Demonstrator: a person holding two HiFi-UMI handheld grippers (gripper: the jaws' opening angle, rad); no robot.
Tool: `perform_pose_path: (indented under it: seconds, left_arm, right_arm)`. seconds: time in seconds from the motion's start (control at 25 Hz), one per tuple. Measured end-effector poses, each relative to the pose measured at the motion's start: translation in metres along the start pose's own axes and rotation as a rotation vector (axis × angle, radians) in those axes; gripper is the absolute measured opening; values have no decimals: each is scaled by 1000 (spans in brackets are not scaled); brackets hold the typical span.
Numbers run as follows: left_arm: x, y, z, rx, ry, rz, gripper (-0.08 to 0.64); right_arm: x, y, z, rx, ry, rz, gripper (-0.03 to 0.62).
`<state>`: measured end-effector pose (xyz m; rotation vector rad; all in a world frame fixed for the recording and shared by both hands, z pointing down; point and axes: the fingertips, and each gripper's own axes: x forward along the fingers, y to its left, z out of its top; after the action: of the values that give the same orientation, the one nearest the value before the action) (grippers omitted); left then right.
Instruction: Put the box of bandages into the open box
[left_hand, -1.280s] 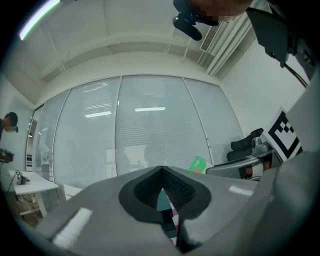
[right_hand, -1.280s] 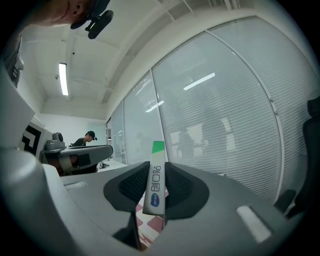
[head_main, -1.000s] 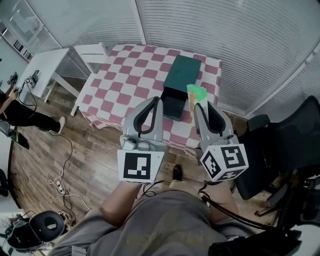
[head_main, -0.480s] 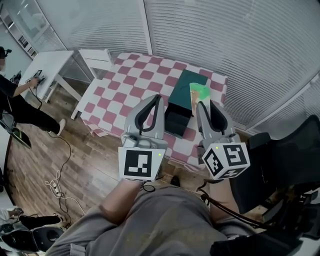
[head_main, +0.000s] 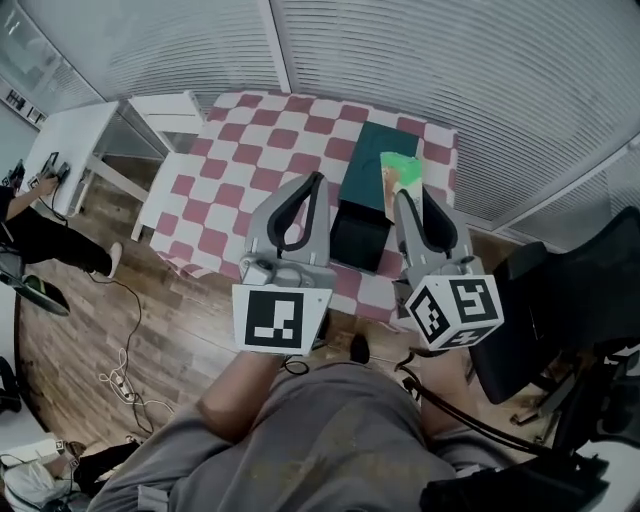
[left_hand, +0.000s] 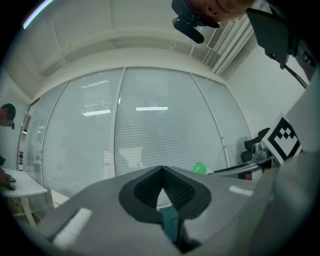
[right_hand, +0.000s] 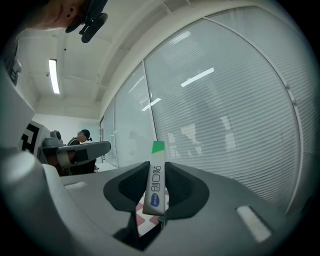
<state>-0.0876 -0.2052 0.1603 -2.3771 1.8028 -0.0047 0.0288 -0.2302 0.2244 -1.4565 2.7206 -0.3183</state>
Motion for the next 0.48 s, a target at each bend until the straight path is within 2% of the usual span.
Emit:
perform_pose_path:
  seconds: [0.24, 0.48]
  left_arm:
    - [11, 10, -36, -71, 69, -37, 0]
    - [24, 14, -86, -108, 147, -74, 0]
  right_arm:
    - [12, -5, -41, 43, 94, -56, 120]
    - [28, -14, -93, 96, 164, -87, 120]
